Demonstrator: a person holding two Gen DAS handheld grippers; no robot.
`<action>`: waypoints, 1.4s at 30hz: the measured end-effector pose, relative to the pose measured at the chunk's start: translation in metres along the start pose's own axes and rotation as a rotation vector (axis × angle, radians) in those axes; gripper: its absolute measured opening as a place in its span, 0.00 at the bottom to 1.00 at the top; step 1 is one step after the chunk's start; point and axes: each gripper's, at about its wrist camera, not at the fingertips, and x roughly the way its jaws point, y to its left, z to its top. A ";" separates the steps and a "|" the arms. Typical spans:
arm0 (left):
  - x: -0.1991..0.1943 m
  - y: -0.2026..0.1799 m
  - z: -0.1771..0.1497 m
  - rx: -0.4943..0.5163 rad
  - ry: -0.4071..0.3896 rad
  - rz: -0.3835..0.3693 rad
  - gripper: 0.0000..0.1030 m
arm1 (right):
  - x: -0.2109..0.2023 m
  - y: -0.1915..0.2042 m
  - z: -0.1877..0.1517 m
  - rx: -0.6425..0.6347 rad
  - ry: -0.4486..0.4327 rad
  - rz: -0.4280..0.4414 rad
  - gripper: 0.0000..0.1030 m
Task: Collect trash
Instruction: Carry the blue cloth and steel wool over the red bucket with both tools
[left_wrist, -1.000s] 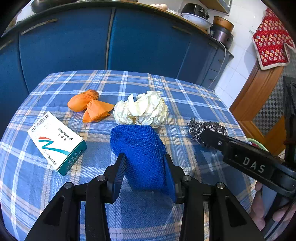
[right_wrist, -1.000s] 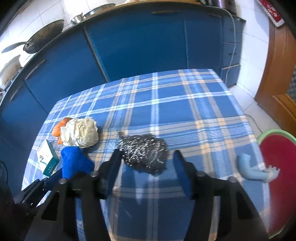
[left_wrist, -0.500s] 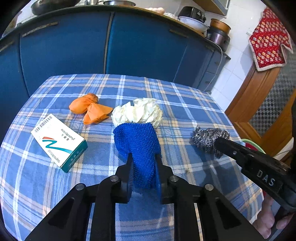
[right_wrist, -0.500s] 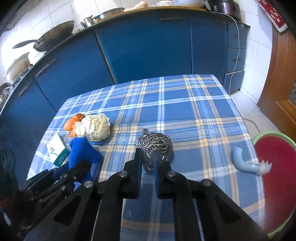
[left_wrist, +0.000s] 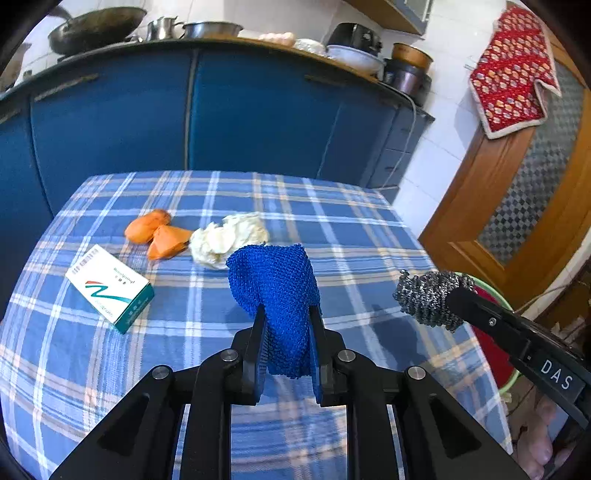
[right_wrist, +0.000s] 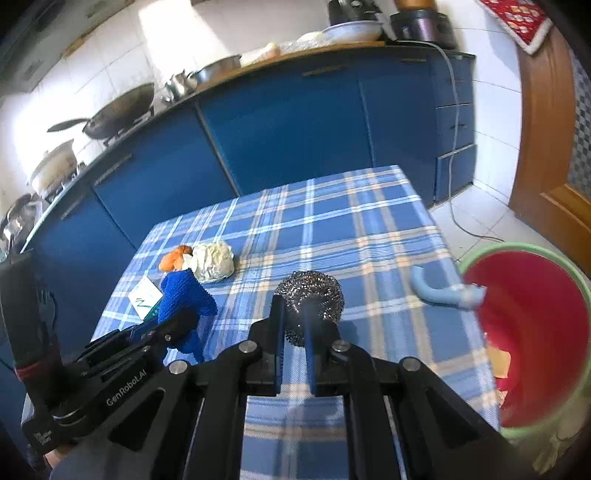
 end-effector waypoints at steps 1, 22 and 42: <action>-0.003 -0.004 0.000 0.006 -0.005 -0.008 0.18 | -0.005 -0.003 -0.001 0.010 -0.006 -0.003 0.12; -0.014 -0.076 -0.005 0.126 0.009 -0.125 0.19 | -0.074 -0.106 -0.023 0.229 -0.100 -0.170 0.12; 0.002 -0.138 -0.010 0.224 0.051 -0.221 0.19 | -0.077 -0.176 -0.045 0.367 -0.070 -0.257 0.27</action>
